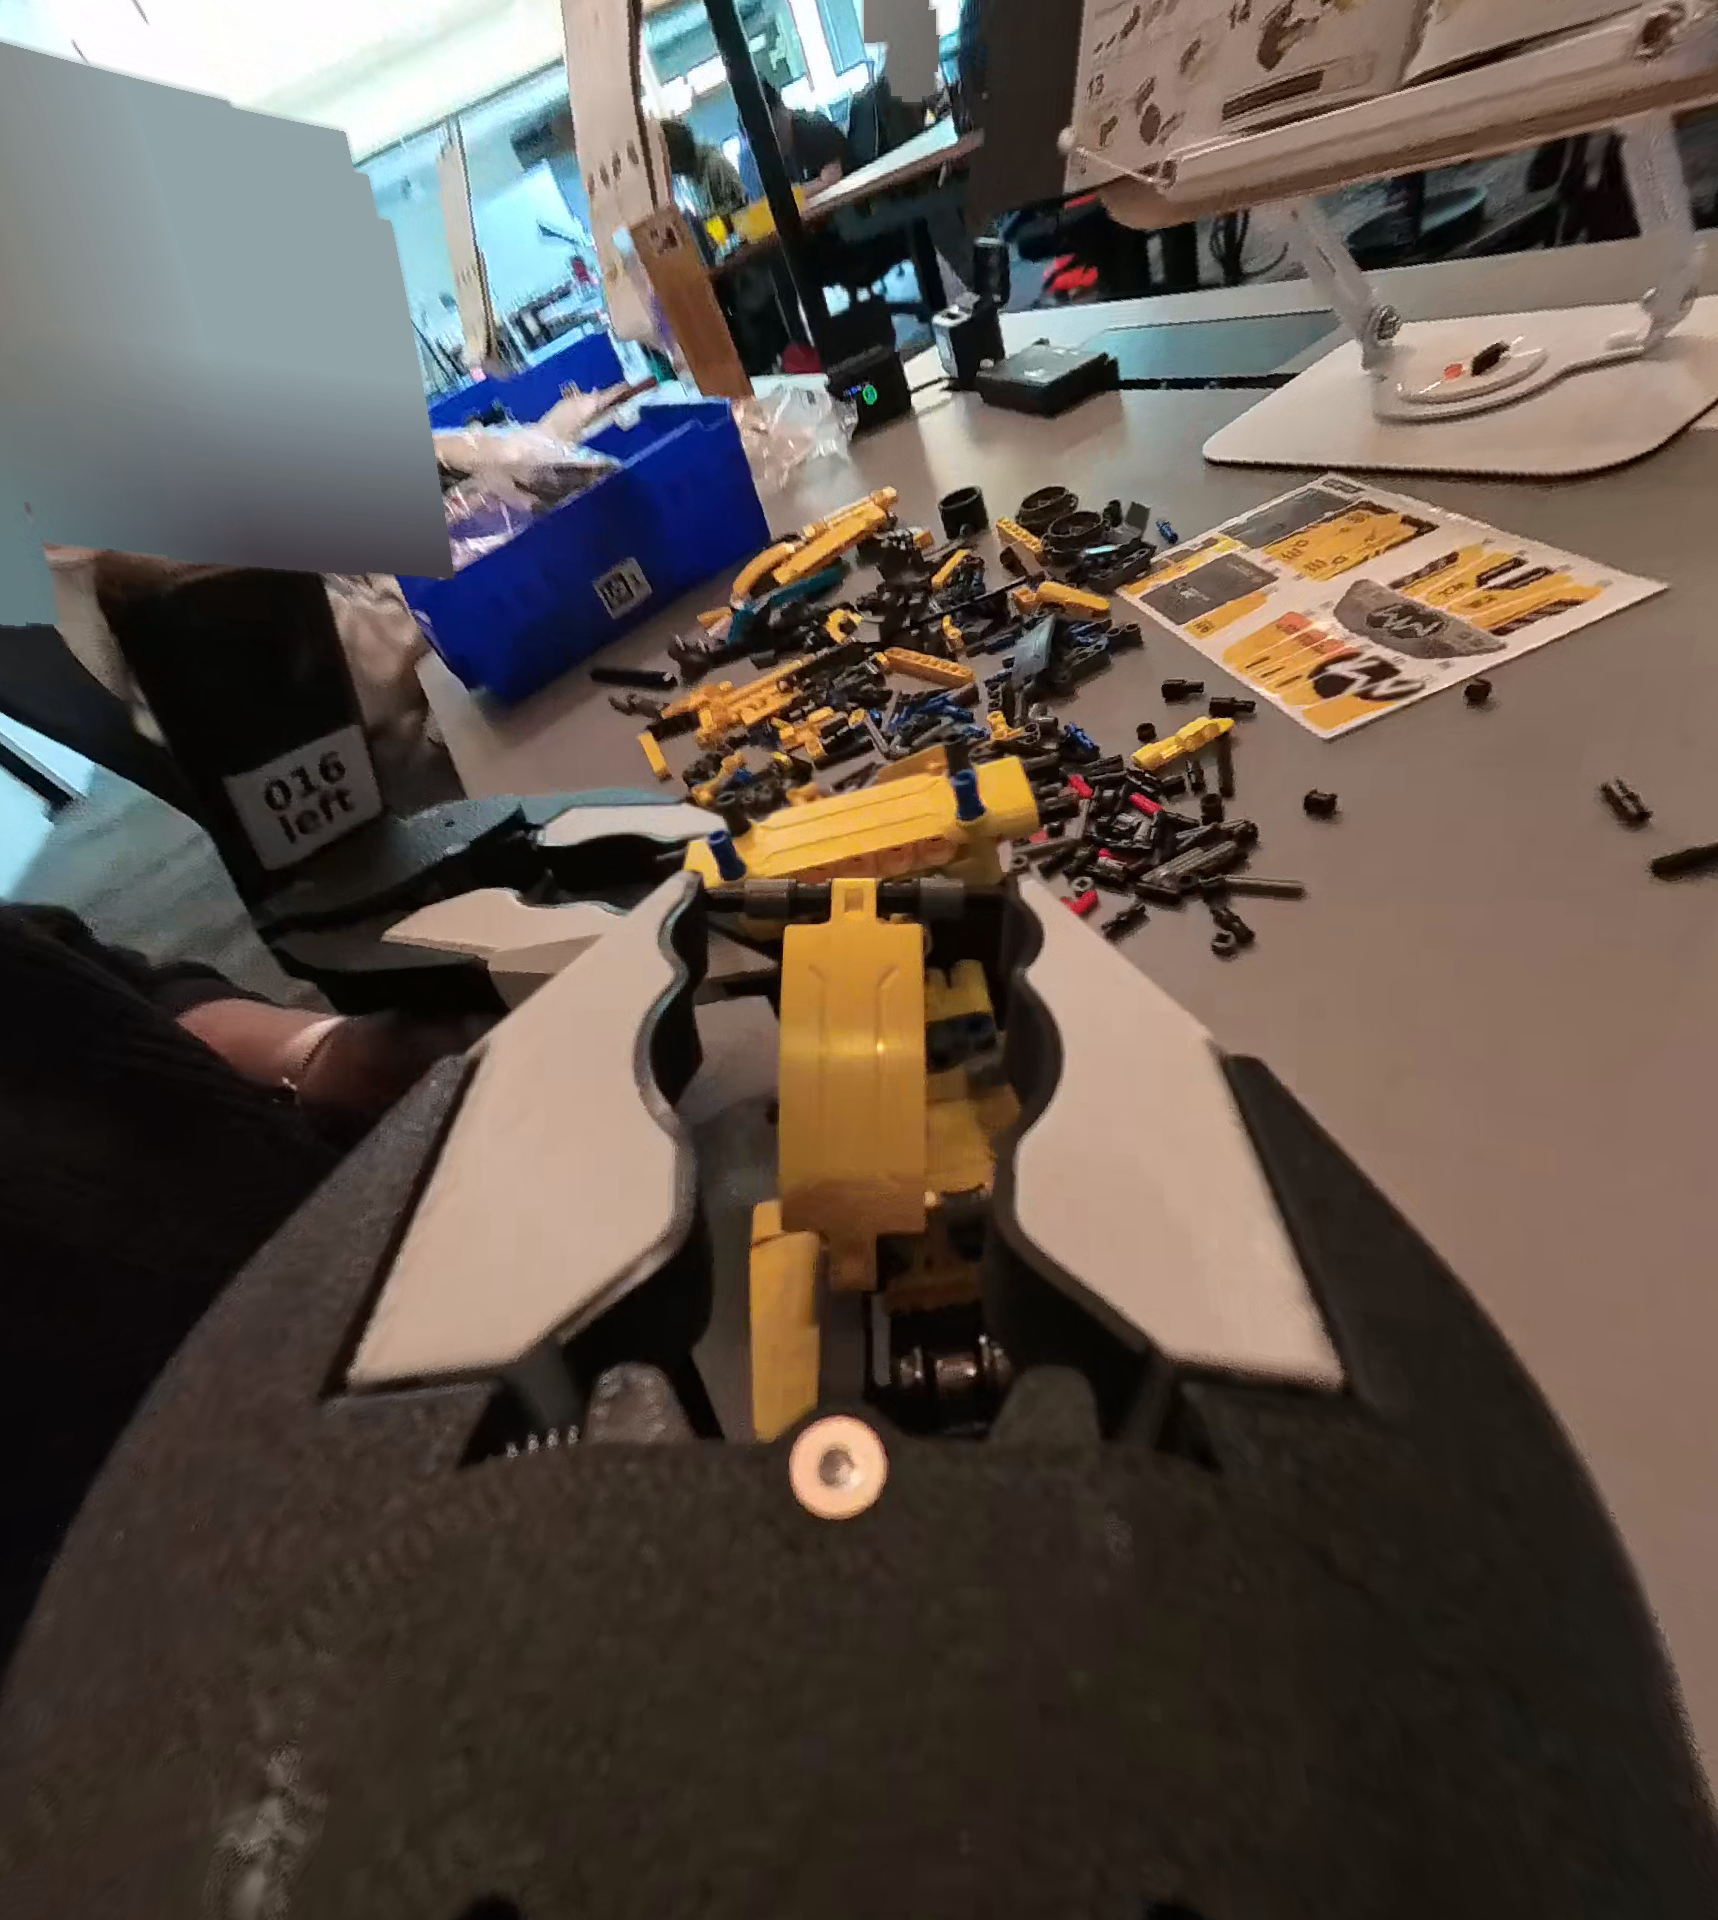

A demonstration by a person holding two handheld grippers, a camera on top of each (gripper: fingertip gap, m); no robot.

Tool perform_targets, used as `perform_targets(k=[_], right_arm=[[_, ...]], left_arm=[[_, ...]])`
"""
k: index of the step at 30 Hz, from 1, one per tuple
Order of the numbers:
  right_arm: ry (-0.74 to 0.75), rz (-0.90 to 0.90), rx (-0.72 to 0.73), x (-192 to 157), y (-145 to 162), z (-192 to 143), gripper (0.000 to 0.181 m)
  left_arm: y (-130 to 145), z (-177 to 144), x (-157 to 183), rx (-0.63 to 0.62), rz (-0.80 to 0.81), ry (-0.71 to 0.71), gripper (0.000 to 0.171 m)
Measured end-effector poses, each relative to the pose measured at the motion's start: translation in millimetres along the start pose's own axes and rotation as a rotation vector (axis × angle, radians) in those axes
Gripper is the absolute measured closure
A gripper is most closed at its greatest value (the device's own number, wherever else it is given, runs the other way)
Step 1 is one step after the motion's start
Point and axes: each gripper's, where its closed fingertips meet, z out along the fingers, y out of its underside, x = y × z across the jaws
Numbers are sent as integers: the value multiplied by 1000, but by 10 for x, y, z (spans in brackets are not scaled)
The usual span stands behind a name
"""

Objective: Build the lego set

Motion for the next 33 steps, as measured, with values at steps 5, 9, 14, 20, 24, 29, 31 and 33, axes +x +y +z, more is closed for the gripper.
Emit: perform_targets(k=[5, 9, 14, 20, 24, 29, 31, 33], right_arm=[[60, -118, -25, -51, -1, 59, 125], [70, -151, -15, -68, -53, 69, 125], [85, -212, -102, -79, -28, 185, 125], [76, -277, -214, -117, 12, 327, 124], [66, -273, -285, -148, 25, 377, 125], [78, -279, -337, -178, 40, 397, 125], [91, -280, -349, -179, 43, 392, 124], [101, -285, -357, -184, 46, 377, 124]], left_arm=[[1, -77, -69, 14, -36, 2, 141], [2, -114, -89, 13, -51, 7, 141], [7, -161, -131, 13, -86, 1, 142], [22, -256, -226, 12, -146, -15, 143], [22, -292, -271, 31, -202, -14, 144], [26, -317, -286, 50, -242, 1, 144], [27, -321, -286, 56, -247, 1, 144], [27, -324, -281, 63, -252, 5, 144]])
